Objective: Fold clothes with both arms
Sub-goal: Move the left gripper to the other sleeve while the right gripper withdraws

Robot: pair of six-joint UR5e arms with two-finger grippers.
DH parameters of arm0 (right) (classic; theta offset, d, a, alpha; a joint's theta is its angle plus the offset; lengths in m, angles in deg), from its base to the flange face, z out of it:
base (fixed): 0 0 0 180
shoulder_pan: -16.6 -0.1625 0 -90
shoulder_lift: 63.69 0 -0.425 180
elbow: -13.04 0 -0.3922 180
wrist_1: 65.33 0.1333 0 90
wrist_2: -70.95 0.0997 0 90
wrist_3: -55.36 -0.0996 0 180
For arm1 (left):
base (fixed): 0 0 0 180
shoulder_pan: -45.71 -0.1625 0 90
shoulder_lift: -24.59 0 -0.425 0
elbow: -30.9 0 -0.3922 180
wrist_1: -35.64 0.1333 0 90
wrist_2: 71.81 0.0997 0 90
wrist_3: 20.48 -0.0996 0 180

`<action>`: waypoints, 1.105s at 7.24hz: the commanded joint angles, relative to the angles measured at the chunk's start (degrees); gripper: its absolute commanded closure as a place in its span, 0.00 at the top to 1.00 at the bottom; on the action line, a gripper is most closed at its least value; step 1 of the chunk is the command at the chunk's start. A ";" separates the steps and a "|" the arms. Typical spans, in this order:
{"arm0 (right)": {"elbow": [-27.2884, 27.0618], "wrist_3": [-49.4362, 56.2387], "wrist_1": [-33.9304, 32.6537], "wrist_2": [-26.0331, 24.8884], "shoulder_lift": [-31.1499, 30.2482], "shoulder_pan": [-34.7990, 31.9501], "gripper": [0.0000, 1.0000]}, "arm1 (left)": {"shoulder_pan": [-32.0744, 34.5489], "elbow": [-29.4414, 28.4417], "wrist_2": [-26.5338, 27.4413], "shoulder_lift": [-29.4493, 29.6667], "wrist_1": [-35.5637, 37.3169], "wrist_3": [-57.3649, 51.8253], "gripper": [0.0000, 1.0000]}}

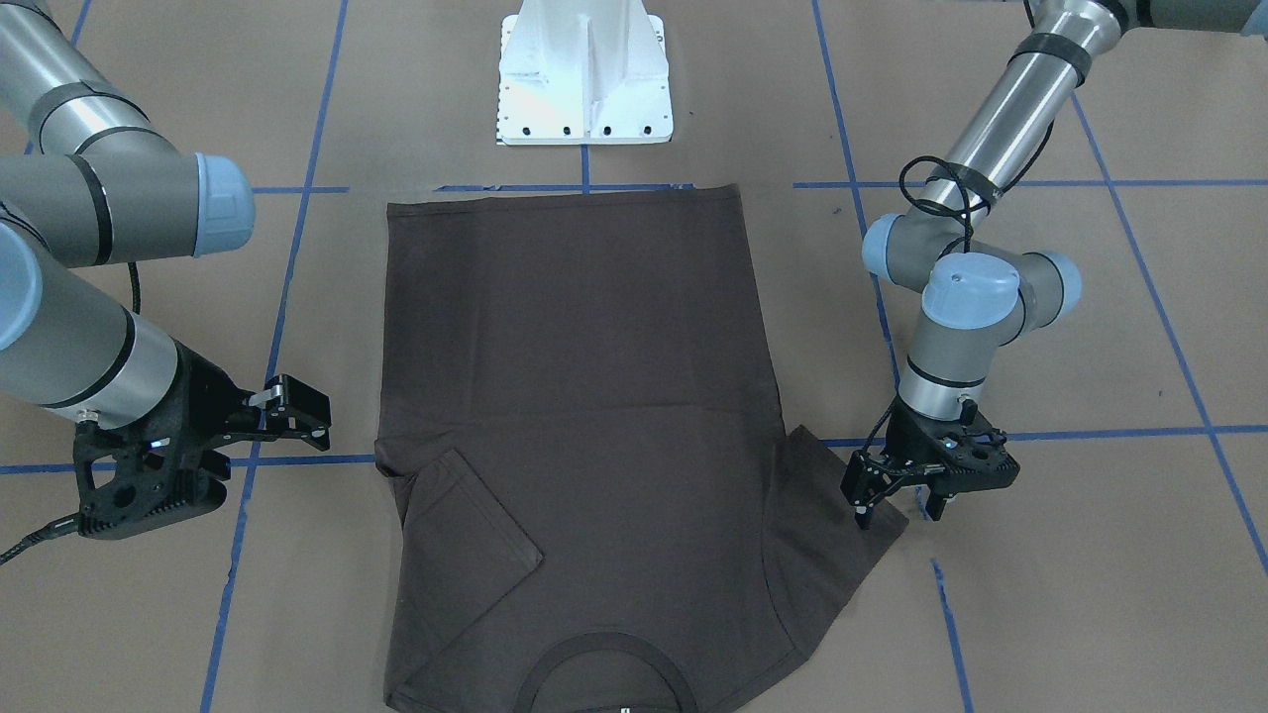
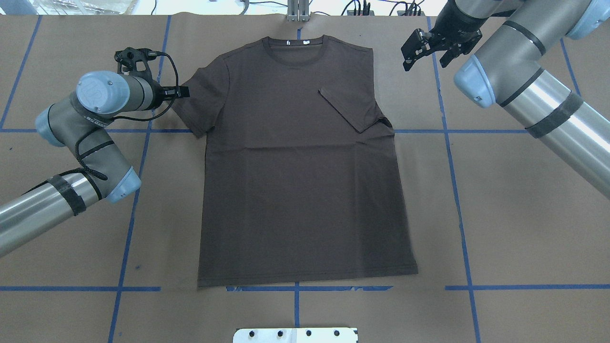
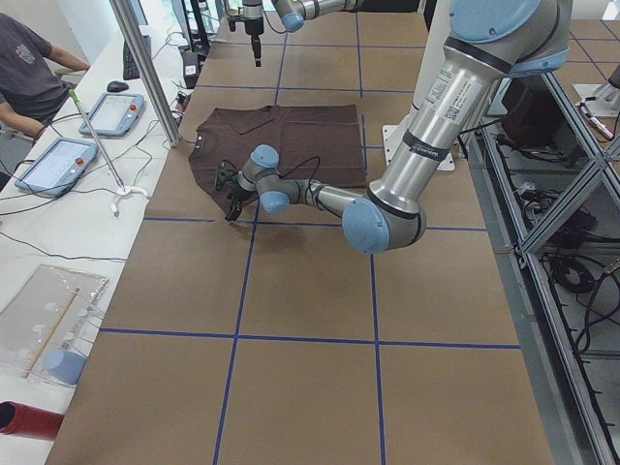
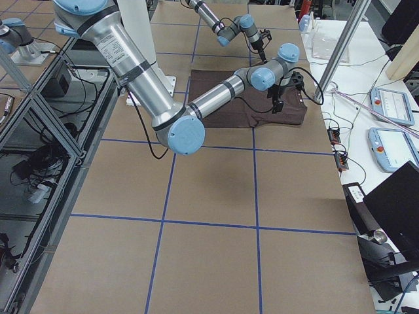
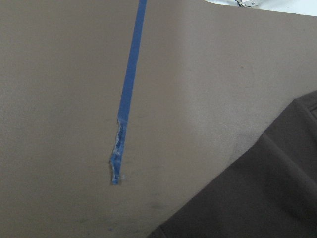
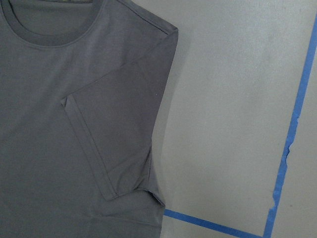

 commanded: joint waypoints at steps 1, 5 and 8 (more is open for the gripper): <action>-0.03 -0.12 0.06 0.00 0.07 0.05 1.00 | -0.17 -0.32 0.31 0.35 -0.02 -0.07 0.89; 0.05 -0.12 -0.03 0.00 -0.11 0.14 1.00 | -0.26 -0.23 0.23 0.79 0.24 -0.42 0.32; -0.03 -0.21 0.06 -0.09 -0.28 0.14 1.00 | -0.17 0.38 -0.30 2.19 1.73 -0.33 0.00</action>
